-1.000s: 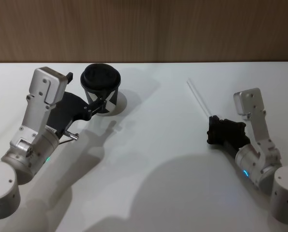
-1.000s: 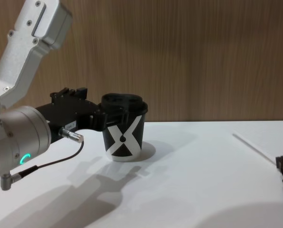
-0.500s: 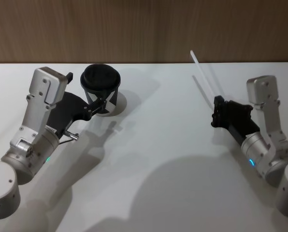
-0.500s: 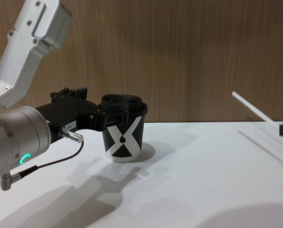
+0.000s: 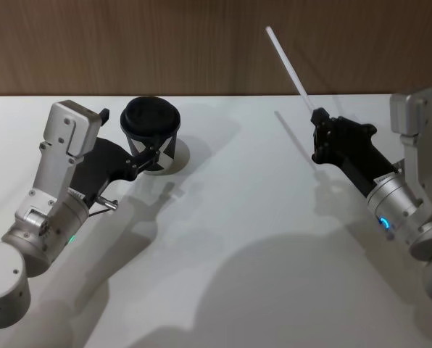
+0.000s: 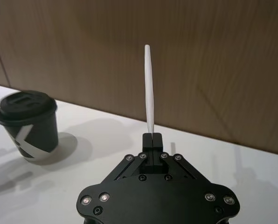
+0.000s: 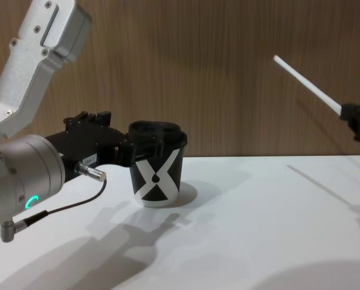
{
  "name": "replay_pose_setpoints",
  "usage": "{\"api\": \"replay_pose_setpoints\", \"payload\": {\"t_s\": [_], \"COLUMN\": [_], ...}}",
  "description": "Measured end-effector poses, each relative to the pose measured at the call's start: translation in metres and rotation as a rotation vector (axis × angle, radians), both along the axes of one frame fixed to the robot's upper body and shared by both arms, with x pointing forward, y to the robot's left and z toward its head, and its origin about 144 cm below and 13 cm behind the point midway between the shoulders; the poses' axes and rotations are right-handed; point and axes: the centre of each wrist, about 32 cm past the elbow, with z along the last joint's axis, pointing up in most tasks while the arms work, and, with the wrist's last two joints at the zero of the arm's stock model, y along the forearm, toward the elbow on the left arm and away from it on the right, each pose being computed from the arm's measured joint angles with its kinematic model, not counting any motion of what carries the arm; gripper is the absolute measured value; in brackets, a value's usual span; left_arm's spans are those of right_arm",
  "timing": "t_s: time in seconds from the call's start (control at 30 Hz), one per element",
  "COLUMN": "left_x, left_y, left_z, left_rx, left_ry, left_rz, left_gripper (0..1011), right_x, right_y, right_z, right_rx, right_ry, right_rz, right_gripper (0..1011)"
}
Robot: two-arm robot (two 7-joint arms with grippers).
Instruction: Pick up the straw with one hand, pass it to the other hand, and insert it into the cup.
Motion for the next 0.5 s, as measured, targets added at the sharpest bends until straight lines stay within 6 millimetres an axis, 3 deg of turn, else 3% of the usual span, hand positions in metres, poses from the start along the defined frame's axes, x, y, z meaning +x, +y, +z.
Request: {"api": "replay_pose_setpoints", "payload": {"t_s": [0.5], "left_x": [0.0], "left_y": [0.0], "left_z": [0.0], "left_rx": [0.0], "left_ry": [0.0], "left_rz": [0.0], "left_gripper": [1001], "right_x": [0.017], "right_y": [-0.007], "right_z": [0.016], "right_rx": [0.09], "right_ry": [-0.092], "right_rz": [0.231], "right_gripper": [0]}}
